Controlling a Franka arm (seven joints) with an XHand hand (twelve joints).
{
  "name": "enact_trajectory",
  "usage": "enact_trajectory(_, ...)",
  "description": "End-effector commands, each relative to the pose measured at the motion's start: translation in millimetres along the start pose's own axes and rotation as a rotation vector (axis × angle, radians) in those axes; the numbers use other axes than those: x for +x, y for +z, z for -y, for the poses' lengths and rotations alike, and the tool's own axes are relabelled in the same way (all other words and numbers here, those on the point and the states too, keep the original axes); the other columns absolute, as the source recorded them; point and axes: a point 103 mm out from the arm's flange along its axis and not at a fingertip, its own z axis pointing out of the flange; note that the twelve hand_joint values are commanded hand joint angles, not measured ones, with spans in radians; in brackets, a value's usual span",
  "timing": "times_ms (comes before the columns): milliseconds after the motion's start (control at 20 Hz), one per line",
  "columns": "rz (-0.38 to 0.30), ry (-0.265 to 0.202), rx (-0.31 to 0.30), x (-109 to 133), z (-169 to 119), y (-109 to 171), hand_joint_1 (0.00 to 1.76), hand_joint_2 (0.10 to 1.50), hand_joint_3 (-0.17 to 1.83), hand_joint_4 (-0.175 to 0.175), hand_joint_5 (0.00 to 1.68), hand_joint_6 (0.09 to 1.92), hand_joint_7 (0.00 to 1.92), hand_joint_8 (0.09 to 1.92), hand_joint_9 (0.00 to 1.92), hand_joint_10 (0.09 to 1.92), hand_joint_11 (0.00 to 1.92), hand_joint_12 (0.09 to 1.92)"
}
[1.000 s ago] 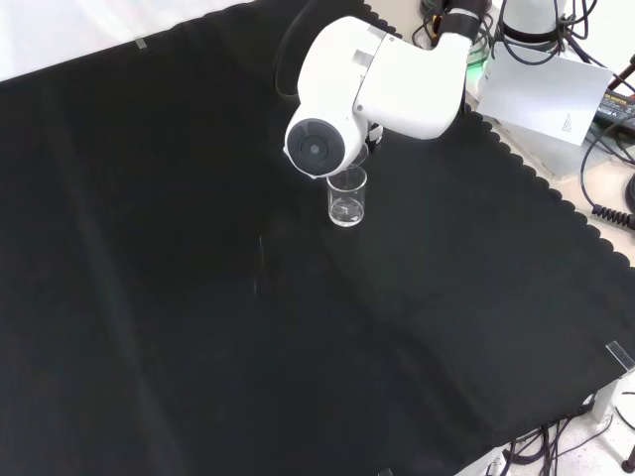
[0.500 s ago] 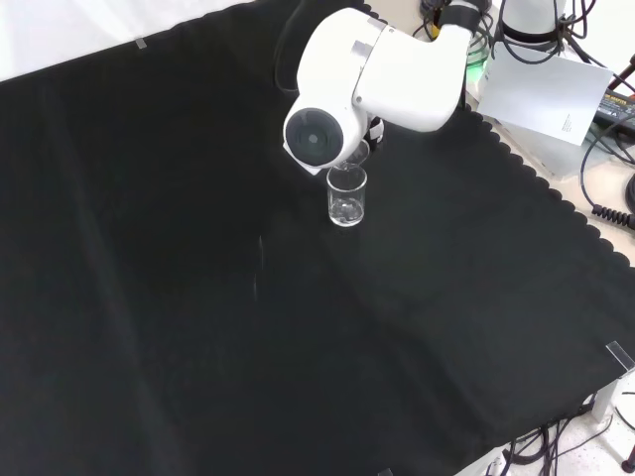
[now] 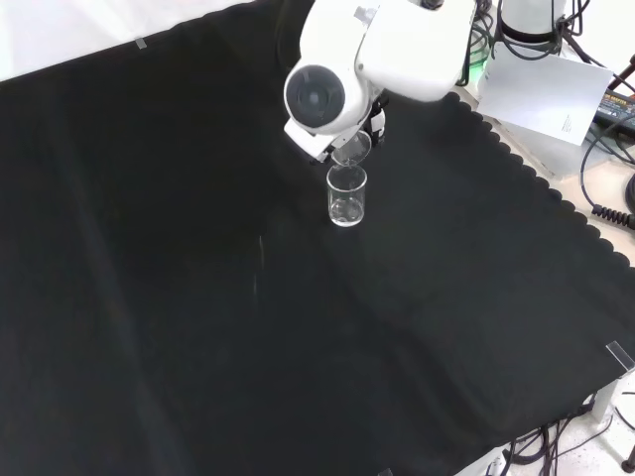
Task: Pour the water from the handheld beaker into the one on the table.
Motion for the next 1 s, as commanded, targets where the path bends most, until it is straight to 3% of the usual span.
enact_trajectory(50, -0.156, -0.071, -0.130, -8.6, 5.7, 5.5, 1.32, 0.69, 0.50, -0.175, 1.44, 0.26, 1.50, 0.21, 1.79, 0.09, 1.49, 0.50)
enact_trajectory(350, -0.306, -0.126, -0.249, -24.2, 3.1, 15.1, 1.32, 0.69, 0.50, -0.175, 1.43, 0.27, 1.50, 0.22, 1.79, 0.09, 1.49, 0.49)
enact_trajectory(400, -0.333, -0.154, -0.265, -27.5, 1.8, 17.3, 1.32, 0.69, 0.50, -0.175, 1.43, 0.27, 1.50, 0.22, 1.79, 0.09, 1.49, 0.49)
enact_trajectory(750, -0.443, -0.162, -0.374, -52.0, -8.2, 29.3, 1.32, 0.72, 0.45, -0.175, 1.40, 0.33, 1.46, 0.29, 1.78, 0.09, 1.49, 0.48)
enact_trajectory(1000, -0.548, -0.220, -0.471, -67.5, -22.6, 39.5, 1.32, 0.73, 0.45, -0.175, 1.37, 0.38, 1.42, 0.36, 1.77, 0.09, 1.49, 0.48)
